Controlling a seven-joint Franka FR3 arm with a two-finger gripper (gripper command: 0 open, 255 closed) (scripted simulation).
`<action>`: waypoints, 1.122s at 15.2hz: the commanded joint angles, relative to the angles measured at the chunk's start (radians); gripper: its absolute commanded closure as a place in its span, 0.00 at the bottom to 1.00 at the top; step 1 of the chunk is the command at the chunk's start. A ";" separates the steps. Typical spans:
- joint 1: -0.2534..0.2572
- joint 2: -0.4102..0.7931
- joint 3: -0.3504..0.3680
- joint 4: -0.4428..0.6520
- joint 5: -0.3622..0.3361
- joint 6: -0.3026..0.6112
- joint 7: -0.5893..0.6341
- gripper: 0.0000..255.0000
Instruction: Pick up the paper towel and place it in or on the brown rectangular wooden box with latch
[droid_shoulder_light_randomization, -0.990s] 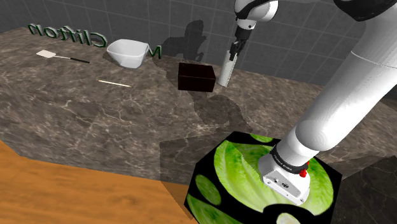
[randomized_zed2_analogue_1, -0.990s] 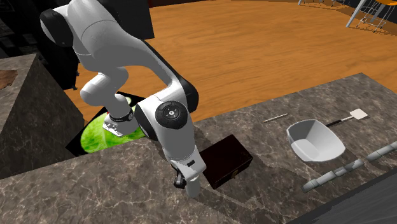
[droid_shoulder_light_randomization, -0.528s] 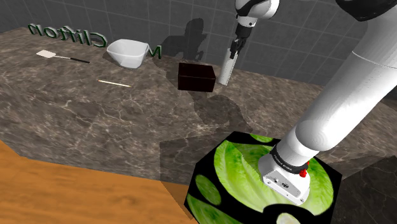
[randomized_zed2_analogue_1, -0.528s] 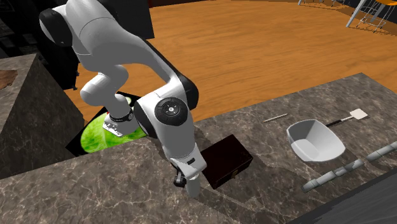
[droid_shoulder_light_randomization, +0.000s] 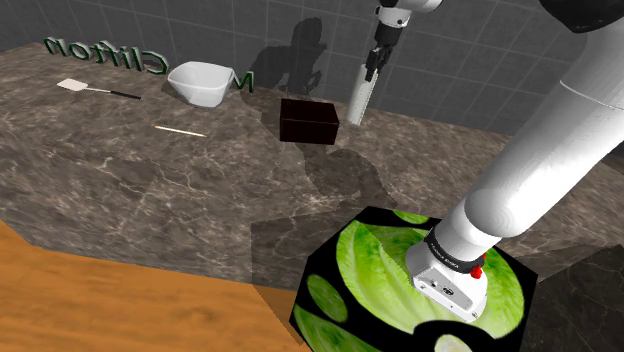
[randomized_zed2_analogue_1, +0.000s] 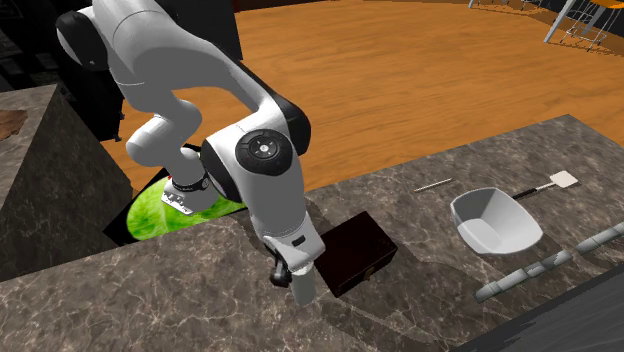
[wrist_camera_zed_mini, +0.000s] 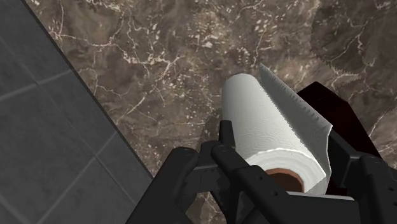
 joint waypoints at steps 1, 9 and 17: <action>0.000 -0.004 0.000 0.021 -0.003 -0.026 0.002 1.00; 0.001 -0.021 0.001 0.111 -0.011 -0.131 0.010 1.00; 0.001 -0.023 0.001 0.217 -0.012 -0.238 0.013 1.00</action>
